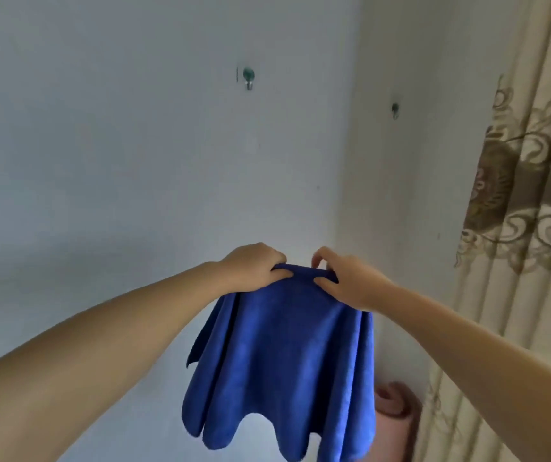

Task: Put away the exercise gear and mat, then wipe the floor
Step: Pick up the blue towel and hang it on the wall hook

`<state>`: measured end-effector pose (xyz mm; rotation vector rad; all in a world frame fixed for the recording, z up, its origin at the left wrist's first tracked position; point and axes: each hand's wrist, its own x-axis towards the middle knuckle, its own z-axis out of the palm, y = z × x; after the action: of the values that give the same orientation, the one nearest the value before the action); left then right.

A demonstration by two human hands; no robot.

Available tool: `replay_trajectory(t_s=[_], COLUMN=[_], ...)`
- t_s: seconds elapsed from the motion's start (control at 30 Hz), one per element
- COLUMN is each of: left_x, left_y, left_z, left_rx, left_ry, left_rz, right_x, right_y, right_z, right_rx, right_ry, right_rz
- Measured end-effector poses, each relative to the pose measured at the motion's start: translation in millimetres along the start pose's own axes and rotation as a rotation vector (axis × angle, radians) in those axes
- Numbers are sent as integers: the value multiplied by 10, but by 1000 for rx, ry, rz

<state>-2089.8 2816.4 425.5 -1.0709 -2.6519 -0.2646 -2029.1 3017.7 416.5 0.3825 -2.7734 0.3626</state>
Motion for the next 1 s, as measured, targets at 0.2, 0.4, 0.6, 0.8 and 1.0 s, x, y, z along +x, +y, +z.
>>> replay_trajectory(t_s=[0.2,0.4,0.6,0.8,1.0], left_x=[928,1625,2091,2216,2443], left_y=[-583,-1056,-1438,-1670,-1781], left_z=[-835,-1609,-2149,-2557,-2514], left_rx=[283,384,357,341,337], left_ry=[194,449,605,760,900], left_rz=[-58,-197,-338,-380,-359], right_x=[1423,2611,3559,4075,4330], right_y=[151,176,410,171,88], right_z=[-580,-1103,-1554,-1773,-1779], right_rx=[-237,-363,-704,-385,68], right_ry=[129,397,702,667,637], right_rz=[-121,-470,-854,-715,-549])
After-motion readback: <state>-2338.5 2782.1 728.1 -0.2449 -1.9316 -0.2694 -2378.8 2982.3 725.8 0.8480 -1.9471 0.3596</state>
